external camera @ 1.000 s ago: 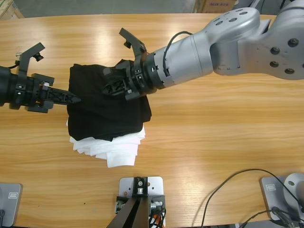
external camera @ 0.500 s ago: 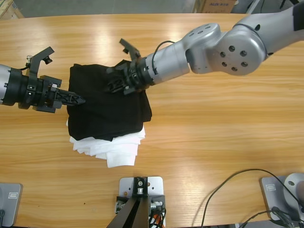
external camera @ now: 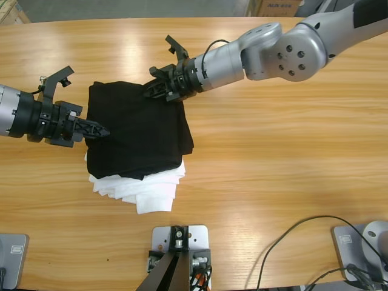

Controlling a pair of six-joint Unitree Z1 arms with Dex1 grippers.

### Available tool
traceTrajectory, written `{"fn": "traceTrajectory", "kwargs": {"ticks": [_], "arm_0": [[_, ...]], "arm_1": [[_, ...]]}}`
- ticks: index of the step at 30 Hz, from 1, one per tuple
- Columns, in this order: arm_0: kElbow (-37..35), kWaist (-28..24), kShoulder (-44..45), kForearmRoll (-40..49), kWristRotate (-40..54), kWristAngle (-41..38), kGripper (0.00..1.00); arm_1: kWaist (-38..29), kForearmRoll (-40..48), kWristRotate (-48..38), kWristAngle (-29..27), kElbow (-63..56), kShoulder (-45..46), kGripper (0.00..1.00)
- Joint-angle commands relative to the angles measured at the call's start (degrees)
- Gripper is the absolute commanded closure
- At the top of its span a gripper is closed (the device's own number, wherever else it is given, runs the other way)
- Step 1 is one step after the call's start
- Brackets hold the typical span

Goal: Fold clothes

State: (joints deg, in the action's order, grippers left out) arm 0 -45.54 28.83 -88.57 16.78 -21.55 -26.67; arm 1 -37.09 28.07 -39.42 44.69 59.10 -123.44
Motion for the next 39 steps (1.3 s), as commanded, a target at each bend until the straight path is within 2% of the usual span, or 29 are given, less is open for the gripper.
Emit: {"fn": "traceTrajectory", "kwargs": {"ticks": [1, 7, 8, 9, 14, 15, 16, 17, 19, 20, 23, 25, 28, 30, 33, 35, 39], "arm_0": [[4.64, 0.70, 1.12, -0.78, 0.20, -0.41, 0.888], [5.29, 0.70, 1.89, -0.78, 0.20, -0.41, 0.888], [5.15, 0.70, 2.75, -0.78, 0.20, -0.41, 0.862], [4.87, 0.70, 4.25, -0.69, 0.06, -0.48, 0.763], [-0.88, 0.71, 16.04, 6.13, -1.25, -0.55, 0.714], [-2.20, 0.91, 17.77, 7.50, 0.57, -0.33, 0.602], [-3.80, 1.28, 18.82, 9.47, 3.62, -0.16, 0.469], [-5.57, 1.73, 19.44, 11.79, 6.98, 0.16, 0.408], [-7.70, 3.40, 19.66, 12.81, 16.91, 2.21, 0.037], [-8.84, 3.83, 19.40, 13.88, 20.22, 4.08, 0.005], [-13.85, 5.57, 15.23, 20.05, 25.61, 4.85, 0.000], [-16.65, 8.84, 10.79, 25.02, 35.16, 7.49, 0.000], [-19.32, 11.58, 4.90, 27.06, 49.87, 11.76, 0.000], [-23.70, 12.28, -0.52, 31.05, 55.39, 15.98, 0.000], [-28.30, 14.97, -7.70, 33.34, 61.23, 22.94, 0.000], [-30.02, 16.62, -10.83, 33.58, 61.70, 26.07, 0.000], [-30.97, 17.78, -13.79, 33.51, 61.81, 27.02, 0.000]], "arm_1": [[6.29, 0.67, 1.47, 0.57, 0.14, -5.11, 1.000], [7.96, 1.76, 2.40, -0.13, -3.24, -2.36, 1.000], [8.19, 2.08, 2.42, -0.31, -4.00, -1.57, 1.000], [8.45, 2.25, 2.42, -0.31, -4.70, -0.40, 1.000], [9.08, 1.59, 2.19, -3.46, -9.23, 11.45, 1.000], [9.03, 1.18, 1.92, -5.02, -10.25, 14.47, 0.820], [8.59, 1.11, 1.89, -6.48, -10.92, 17.62, 0.172], [7.82, 1.04, 1.89, -8.36, -12.47, 20.79, 0.002], [6.08, -4.83, 2.28, -11.42, -14.03, 26.97, 0.000], [5.23, -8.57, 3.59, -13.07, -14.14, 29.96, 0.000], [2.26, -21.70, 9.50, -17.76, -12.70, 37.57, 0.000], [-0.37, -32.30, 14.67, -23.25, -10.17, 40.53, 0.000], [-3.80, -46.60, 20.42, -33.29, -6.49, 42.41, 0.000], [-4.36, -50.11, 21.14, -35.31, -6.40, 43.57, 0.000], [-4.40, -51.71, 21.14, -35.47, -6.49, 44.90, 0.000], [-4.40, -51.82, 21.05, -35.47, -6.49, 44.90, 0.000], [-4.40, -51.50, 20.96, -35.36, -6.46, 43.25, 0.000]]}}
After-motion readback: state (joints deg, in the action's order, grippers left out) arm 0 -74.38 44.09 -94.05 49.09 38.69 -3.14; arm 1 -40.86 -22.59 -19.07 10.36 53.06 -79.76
